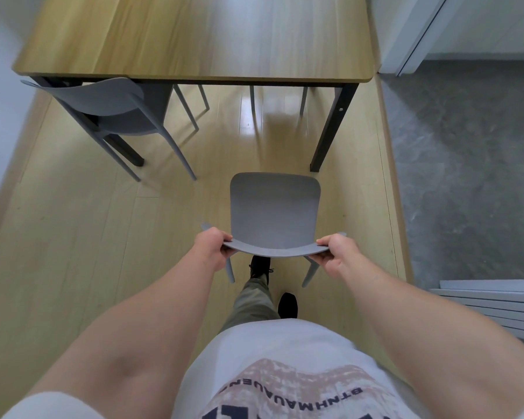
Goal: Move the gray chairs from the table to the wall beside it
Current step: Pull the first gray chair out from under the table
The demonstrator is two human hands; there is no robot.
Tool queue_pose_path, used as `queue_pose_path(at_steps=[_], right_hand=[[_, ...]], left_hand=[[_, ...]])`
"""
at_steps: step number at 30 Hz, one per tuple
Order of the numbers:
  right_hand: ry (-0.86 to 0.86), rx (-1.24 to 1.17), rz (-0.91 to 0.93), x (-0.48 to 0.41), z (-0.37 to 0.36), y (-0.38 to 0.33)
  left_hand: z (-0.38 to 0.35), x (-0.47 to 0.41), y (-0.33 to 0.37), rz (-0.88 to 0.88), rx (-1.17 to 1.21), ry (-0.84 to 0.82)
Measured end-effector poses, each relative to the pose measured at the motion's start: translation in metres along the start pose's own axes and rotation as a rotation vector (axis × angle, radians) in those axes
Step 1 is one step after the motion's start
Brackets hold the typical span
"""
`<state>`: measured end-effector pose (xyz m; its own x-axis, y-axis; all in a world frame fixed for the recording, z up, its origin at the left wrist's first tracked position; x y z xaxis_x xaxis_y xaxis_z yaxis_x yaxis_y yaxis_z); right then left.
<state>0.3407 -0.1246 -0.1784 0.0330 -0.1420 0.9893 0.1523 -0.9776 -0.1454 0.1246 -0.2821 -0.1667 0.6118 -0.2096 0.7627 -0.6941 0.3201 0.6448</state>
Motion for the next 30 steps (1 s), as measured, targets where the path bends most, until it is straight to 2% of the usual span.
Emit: queue_pose_path(at_steps=[9,17,24,30], right_hand=[[0.011,0.002,-0.076,0.002,0.023,0.047],[0.109,0.022,-0.192,0.007,0.034,0.085],[0.127,-0.012,-0.177,0.009,0.04,0.097],[0.29,0.174,-0.091,0.024,0.035,0.088]], left_hand=[[0.023,0.016,-0.05,0.09,0.064,0.021],[0.044,0.027,-0.087,0.197,0.024,0.113],[0.046,0.033,-0.097,0.211,0.028,0.144],[0.053,0.052,-0.076,0.163,0.013,0.132]])
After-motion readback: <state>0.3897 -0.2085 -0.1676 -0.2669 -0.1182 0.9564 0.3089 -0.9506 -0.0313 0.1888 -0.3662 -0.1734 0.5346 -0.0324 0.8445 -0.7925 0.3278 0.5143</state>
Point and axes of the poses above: each hand's wrist, its own x-axis away from the middle knuckle, its own z-axis out of the back of the hand, y = z × x, the point moved 3 cm from there along -x, towards the middle knuckle, and after that the axes turned 14 degrees about -z, right-handed, at the moved point
